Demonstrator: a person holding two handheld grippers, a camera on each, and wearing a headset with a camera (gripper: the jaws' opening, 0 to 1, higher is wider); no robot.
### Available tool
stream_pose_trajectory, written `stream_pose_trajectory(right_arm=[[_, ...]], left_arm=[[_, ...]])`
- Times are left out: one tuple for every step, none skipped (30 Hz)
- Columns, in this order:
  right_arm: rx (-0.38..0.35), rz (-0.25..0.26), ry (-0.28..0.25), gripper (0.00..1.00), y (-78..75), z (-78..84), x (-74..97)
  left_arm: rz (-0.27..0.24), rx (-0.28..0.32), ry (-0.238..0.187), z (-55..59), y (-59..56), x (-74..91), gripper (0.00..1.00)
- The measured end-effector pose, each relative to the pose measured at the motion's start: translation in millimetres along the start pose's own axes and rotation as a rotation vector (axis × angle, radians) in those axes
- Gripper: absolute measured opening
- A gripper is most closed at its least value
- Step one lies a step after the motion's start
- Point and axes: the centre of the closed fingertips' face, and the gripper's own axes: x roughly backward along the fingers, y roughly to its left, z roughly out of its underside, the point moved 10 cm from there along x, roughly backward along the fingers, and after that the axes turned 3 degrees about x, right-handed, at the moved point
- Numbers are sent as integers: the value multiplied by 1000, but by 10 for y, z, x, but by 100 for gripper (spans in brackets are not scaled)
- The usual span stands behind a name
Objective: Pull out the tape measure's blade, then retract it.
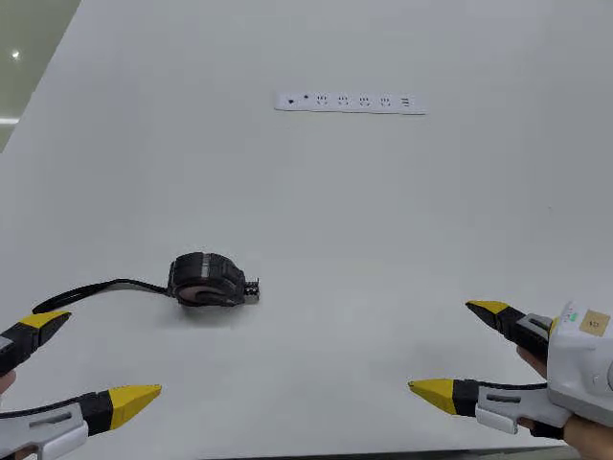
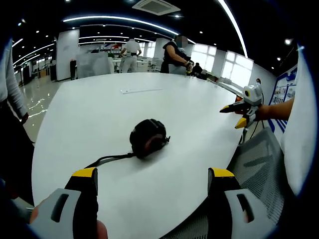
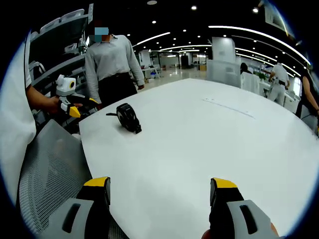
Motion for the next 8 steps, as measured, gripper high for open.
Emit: stream_pose_trajectory(right_arm=[[2, 1, 0, 82, -1, 1, 2], [-2, -3, -1, 82, 7, 1, 6], [-2, -4, 0, 82, 7, 4, 8], [2, -2, 2, 82, 3, 10, 10], [0, -3, 1, 82, 2, 12, 11], [-3, -2, 0, 82, 3, 12, 12], [-2, -2, 0, 82, 5, 12, 12], [-2, -3, 0, 82, 6, 11, 13]], left_arm=[[9, 11, 4, 3, -3, 2, 90], [3, 13, 3, 3, 5, 6, 90], [3, 14, 4, 5, 8, 7, 89], [4, 14, 4, 9, 11, 7, 89], [1, 13, 6, 11, 16, 7, 89], [5, 21, 2, 8, 15, 8, 89], [3, 21, 3, 9, 16, 8, 89], [3, 19, 3, 10, 17, 9, 89]])
